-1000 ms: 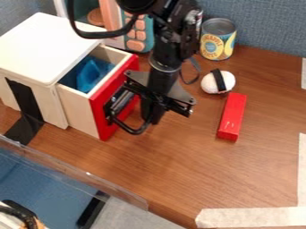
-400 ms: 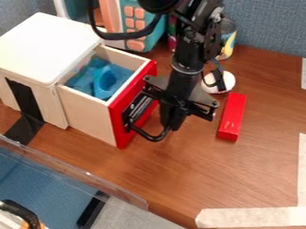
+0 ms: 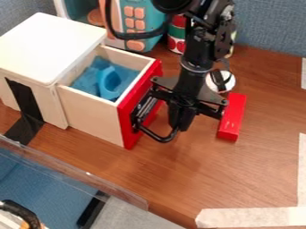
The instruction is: Open the drawer
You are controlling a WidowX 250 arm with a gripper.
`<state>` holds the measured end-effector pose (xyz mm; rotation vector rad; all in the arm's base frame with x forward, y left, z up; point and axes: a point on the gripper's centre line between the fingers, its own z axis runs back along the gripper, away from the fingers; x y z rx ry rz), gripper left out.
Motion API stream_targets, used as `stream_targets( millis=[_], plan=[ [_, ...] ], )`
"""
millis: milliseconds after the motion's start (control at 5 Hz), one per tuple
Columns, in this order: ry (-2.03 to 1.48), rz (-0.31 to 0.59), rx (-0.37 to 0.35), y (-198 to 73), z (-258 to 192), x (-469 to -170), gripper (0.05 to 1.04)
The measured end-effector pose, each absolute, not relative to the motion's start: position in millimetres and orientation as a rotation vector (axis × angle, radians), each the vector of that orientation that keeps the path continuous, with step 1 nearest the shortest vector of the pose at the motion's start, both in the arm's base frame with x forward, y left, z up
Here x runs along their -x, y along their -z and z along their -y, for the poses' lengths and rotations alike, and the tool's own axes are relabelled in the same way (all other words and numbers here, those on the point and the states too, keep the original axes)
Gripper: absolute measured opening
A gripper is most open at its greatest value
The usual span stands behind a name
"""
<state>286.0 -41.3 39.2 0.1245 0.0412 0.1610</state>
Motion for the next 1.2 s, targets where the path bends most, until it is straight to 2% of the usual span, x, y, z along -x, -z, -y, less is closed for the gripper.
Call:
stream_targets(
  millis=[200,400,600,800,1000,1200],
  plan=[
    [-0.165,-0.047,-0.119,-38.4,44.4,-286.4,0.129],
    [-0.239,-0.066,-0.112,-37.1,47.0,-282.2,0.354],
    [-0.245,-0.066,-0.129,-37.1,44.0,-279.9,0.67],
    [-0.255,-0.017,-0.151,-57.2,37.6,-279.8,0.954],
    [-0.267,0.052,-0.167,-88.6,31.4,-276.9,1.004],
    [-0.263,0.102,-0.127,-119.7,31.1,-270.0,1.0]
  ],
)
